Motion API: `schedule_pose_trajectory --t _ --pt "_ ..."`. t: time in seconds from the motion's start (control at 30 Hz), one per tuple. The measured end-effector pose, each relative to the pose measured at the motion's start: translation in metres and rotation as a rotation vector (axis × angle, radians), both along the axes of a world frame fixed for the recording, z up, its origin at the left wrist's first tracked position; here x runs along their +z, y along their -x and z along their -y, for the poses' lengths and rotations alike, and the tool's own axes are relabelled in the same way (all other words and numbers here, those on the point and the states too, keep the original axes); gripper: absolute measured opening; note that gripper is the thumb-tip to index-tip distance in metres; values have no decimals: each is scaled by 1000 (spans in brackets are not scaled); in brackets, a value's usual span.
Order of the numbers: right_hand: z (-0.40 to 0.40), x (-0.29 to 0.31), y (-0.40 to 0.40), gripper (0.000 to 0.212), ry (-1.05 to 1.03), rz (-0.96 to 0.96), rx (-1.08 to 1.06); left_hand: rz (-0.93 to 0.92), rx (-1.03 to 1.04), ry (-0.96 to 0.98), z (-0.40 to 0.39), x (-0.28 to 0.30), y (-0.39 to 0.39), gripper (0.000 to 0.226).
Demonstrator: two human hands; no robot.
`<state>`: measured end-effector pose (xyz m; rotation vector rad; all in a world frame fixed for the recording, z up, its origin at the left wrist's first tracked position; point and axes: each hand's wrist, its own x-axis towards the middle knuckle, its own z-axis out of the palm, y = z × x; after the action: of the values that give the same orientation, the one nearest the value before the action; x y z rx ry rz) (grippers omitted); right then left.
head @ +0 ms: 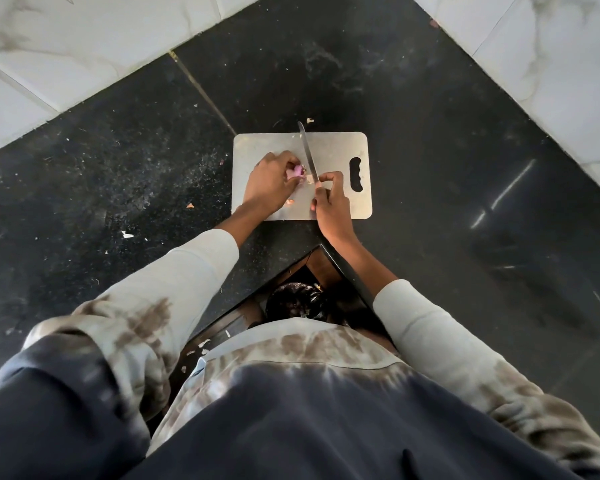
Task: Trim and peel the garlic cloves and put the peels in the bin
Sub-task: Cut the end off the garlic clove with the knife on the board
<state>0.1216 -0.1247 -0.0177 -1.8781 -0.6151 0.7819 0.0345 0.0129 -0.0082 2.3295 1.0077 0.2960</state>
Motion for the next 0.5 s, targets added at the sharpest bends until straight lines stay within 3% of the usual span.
schedule_pose_trajectory --t 0.13,0.5 --pt "0 6 8 14 1 73 33 36 46 33 -2 -3 -3 12" --pt "5 12 9 10 32 186 102 61 122 130 -4 -8 -7 17"
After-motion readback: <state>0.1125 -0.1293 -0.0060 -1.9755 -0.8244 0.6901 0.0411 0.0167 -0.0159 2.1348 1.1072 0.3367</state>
